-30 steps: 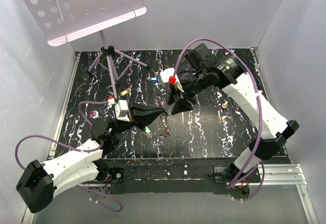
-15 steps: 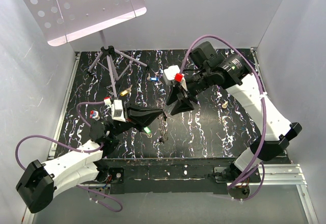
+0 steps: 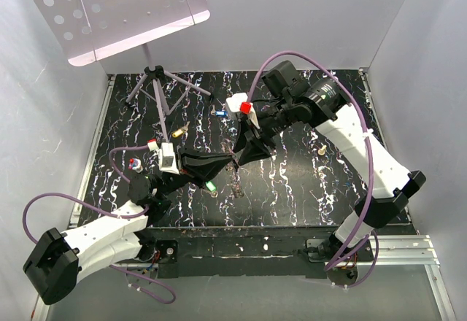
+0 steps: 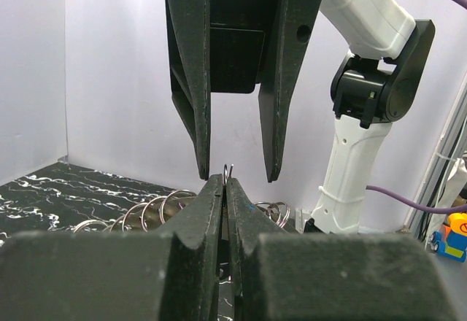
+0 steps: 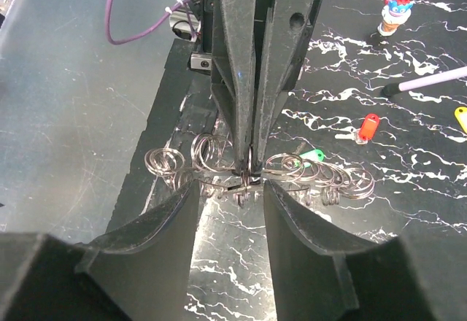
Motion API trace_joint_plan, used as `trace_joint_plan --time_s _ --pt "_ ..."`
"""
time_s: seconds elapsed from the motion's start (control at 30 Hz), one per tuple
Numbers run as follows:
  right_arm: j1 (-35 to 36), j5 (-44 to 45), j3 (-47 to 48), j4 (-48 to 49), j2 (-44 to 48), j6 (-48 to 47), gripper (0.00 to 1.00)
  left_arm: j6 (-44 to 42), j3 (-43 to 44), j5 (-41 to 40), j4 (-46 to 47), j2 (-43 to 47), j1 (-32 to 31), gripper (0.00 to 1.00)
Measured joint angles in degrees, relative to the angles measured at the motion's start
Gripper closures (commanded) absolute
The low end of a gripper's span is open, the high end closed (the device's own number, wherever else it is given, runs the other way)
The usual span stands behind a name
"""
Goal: Put the keys on the keyring
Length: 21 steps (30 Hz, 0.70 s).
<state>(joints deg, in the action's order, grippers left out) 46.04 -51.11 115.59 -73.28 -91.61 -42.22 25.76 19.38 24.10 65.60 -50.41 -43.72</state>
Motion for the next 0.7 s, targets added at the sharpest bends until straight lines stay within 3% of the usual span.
trace_joint_plan --time_s 0.27,0.53,0.7 --pt "0.8 0.4 -0.2 1.3 -0.7 1.2 0.67 0.3 -0.2 -1.2 0.6 0.0 0.0 1.0" --pt "1.0 1.3 -0.3 2.0 -0.7 1.6 0.99 0.9 -0.3 -1.5 0.9 0.0 -0.3 1.0" --pt "1.0 1.7 -0.5 2.7 -0.7 1.8 0.99 1.1 -0.5 -1.7 1.1 0.0 -0.3 1.0"
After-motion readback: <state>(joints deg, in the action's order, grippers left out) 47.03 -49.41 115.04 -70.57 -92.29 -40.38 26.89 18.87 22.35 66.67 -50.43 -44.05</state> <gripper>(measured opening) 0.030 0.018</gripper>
